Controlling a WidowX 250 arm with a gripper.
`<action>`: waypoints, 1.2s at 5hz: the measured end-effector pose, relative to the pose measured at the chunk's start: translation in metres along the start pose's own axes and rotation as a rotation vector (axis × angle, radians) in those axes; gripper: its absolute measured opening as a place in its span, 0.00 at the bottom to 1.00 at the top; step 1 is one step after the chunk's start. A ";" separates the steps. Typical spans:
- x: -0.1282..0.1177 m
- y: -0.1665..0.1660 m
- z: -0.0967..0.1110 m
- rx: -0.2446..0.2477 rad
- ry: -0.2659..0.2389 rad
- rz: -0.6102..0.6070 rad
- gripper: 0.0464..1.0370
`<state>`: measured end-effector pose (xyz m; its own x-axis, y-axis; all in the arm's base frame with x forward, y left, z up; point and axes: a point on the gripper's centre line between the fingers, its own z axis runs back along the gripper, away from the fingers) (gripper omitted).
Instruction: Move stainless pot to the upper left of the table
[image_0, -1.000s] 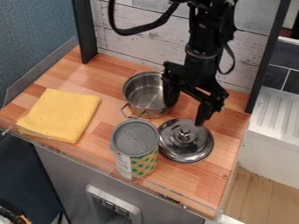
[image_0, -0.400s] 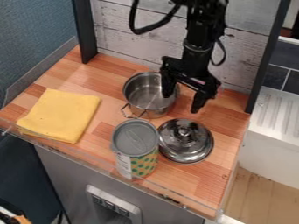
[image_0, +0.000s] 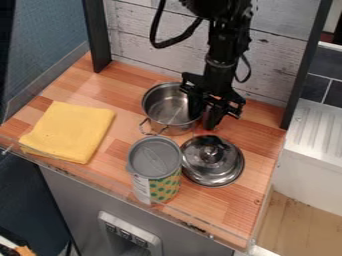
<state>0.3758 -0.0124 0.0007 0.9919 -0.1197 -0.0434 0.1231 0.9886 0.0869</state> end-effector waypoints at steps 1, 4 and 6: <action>-0.001 -0.001 0.000 -0.007 -0.003 -0.012 0.14; -0.025 0.046 0.045 0.020 -0.085 0.067 0.03; -0.026 0.087 0.031 0.039 -0.059 0.126 0.03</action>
<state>0.3615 0.0735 0.0405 0.9996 -0.0015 0.0289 -0.0022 0.9920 0.1261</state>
